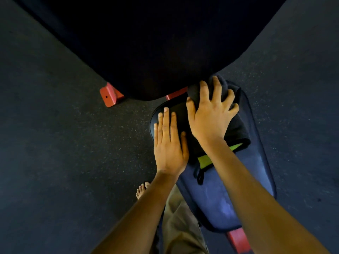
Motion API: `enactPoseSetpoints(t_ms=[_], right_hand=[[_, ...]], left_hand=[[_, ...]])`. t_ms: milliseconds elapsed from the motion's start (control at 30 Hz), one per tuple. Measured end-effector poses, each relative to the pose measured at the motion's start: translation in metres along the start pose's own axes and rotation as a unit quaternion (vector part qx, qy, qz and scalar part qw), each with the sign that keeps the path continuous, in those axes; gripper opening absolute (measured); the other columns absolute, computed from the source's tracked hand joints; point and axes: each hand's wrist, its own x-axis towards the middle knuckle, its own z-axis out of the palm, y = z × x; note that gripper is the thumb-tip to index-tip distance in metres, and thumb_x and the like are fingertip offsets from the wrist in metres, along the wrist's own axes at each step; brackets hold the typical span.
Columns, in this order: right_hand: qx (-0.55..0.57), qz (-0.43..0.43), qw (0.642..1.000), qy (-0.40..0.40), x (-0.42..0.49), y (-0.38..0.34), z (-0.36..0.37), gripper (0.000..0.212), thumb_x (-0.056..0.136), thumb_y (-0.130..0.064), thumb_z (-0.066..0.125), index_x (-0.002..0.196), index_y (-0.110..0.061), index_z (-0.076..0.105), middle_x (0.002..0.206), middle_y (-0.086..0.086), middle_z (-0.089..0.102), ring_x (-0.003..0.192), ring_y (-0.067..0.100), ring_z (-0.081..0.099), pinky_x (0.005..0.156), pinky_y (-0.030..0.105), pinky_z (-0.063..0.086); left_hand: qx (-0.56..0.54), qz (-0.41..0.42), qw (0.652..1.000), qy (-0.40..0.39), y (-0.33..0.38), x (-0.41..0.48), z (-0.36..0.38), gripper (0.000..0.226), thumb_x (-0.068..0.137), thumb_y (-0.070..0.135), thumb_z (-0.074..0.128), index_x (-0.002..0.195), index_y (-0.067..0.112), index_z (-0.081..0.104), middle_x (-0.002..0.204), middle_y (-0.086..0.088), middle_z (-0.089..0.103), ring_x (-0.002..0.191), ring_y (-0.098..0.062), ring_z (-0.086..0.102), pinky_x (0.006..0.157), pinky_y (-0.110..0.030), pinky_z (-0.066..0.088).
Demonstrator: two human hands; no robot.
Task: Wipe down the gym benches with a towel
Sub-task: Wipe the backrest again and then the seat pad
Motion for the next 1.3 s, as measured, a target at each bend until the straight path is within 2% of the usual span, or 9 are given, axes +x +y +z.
enactPoseSetpoints(t_ms=[133, 367, 533, 633, 700, 767, 867, 1100, 1300], right_hand=[[0.0, -0.014, 1.0, 0.005, -0.011, -0.013, 0.003, 0.061, 0.089, -0.049, 0.031, 0.135, -0.015, 0.051, 0.145, 0.018, 0.043, 0.124, 0.054, 0.039, 0.093, 0.068, 0.034], [-0.023, -0.092, 0.995, 0.006, -0.044, -0.046, 0.012, 0.056, 0.088, -0.049, 0.037, 0.133, -0.02, 0.054, 0.138, 0.015, 0.05, 0.119, 0.05, 0.047, 0.088, 0.064, 0.041], [-0.025, -0.293, 0.956, 0.003, -0.089, -0.026, 0.016, 0.054, 0.085, -0.05, 0.046, 0.135, -0.028, 0.051, 0.146, 0.008, 0.044, 0.121, 0.041, 0.038, 0.087, 0.057, 0.042], [-0.035, -0.339, 0.94, -0.021, -0.134, 0.021, 0.012, 0.06, 0.082, -0.051, 0.046, 0.139, -0.032, 0.043, 0.151, 0.005, 0.036, 0.123, 0.039, 0.037, 0.088, 0.055, 0.041], [-0.039, -0.262, 0.964, -0.006, -0.148, 0.063, 0.005, 0.059, 0.083, -0.052, 0.046, 0.139, -0.033, 0.041, 0.151, 0.005, 0.035, 0.121, 0.039, 0.041, 0.088, 0.053, 0.04], [-0.036, -0.084, 0.996, 0.013, -0.14, 0.09, -0.003, 0.059, 0.085, -0.052, 0.045, 0.14, -0.031, 0.043, 0.152, 0.008, 0.036, 0.121, 0.042, 0.043, 0.089, 0.053, 0.039], [0.0, 0.171, 0.984, 0.042, -0.124, 0.086, -0.006, 0.064, 0.086, -0.052, 0.039, 0.144, -0.025, 0.041, 0.154, 0.012, 0.031, 0.125, 0.046, 0.039, 0.094, 0.06, 0.036], [-0.012, -0.01, 1.0, 0.014, -0.254, 0.08, 0.002, 0.058, 0.087, -0.05, 0.045, 0.142, -0.031, 0.039, 0.15, 0.01, 0.04, 0.123, 0.041, 0.039, 0.092, 0.053, 0.038], [0.066, 0.317, 0.946, 0.03, -0.203, 0.113, -0.011, 0.061, 0.086, -0.052, 0.04, 0.143, -0.03, 0.039, 0.156, 0.007, 0.026, 0.131, 0.043, 0.03, 0.098, 0.059, 0.028]], left_hand=[[-0.059, -0.018, 0.998, -0.015, -0.029, -0.021, -0.013, 0.052, 0.098, 0.025, 0.032, 0.145, 0.004, 0.028, 0.155, -0.012, 0.019, 0.143, -0.015, 0.005, 0.117, -0.033, 0.006], [-0.13, 0.006, 0.99, -0.048, -0.067, -0.052, -0.031, 0.05, 0.099, 0.023, 0.031, 0.145, 0.007, 0.019, 0.151, -0.001, 0.018, 0.141, -0.008, 0.013, 0.117, -0.023, 0.012], [-0.151, -0.05, 0.986, -0.048, -0.077, -0.081, -0.039, 0.055, 0.099, 0.037, 0.024, 0.146, 0.009, 0.021, 0.15, 0.003, 0.016, 0.137, 0.002, 0.011, 0.114, -0.014, 0.009], [-0.148, -0.034, 0.987, -0.052, -0.074, -0.089, -0.042, 0.056, 0.099, 0.037, 0.027, 0.146, 0.006, 0.024, 0.151, -0.002, 0.022, 0.138, -0.002, 0.013, 0.115, -0.029, 0.018], [-0.136, 0.033, 0.987, -0.078, -0.068, -0.089, -0.044, 0.058, 0.101, 0.039, 0.026, 0.145, 0.001, 0.025, 0.152, -0.011, 0.026, 0.14, -0.009, 0.015, 0.116, -0.033, 0.017], [-0.115, 0.11, 0.982, -0.104, -0.058, -0.084, -0.041, 0.058, 0.101, 0.038, 0.026, 0.145, -0.001, 0.026, 0.152, -0.014, 0.026, 0.142, -0.016, 0.015, 0.117, -0.03, 0.011], [-0.076, 0.188, 0.969, -0.139, -0.037, -0.07, -0.029, 0.058, 0.1, 0.033, 0.031, 0.147, 0.001, 0.022, 0.155, -0.013, 0.019, 0.143, -0.016, 0.007, 0.117, -0.026, 0.0], [0.003, 0.235, 0.958, -0.163, -0.023, -0.06, -0.01, 0.057, 0.098, 0.033, 0.028, 0.146, 0.001, 0.026, 0.155, -0.015, 0.02, 0.144, -0.022, 0.009, 0.115, -0.027, -0.008], [0.013, 0.31, 0.929, -0.204, -0.012, -0.075, -0.01, 0.056, 0.098, 0.033, 0.03, 0.144, 0.001, 0.031, 0.154, -0.015, 0.022, 0.143, -0.019, 0.009, 0.116, -0.028, -0.003]])
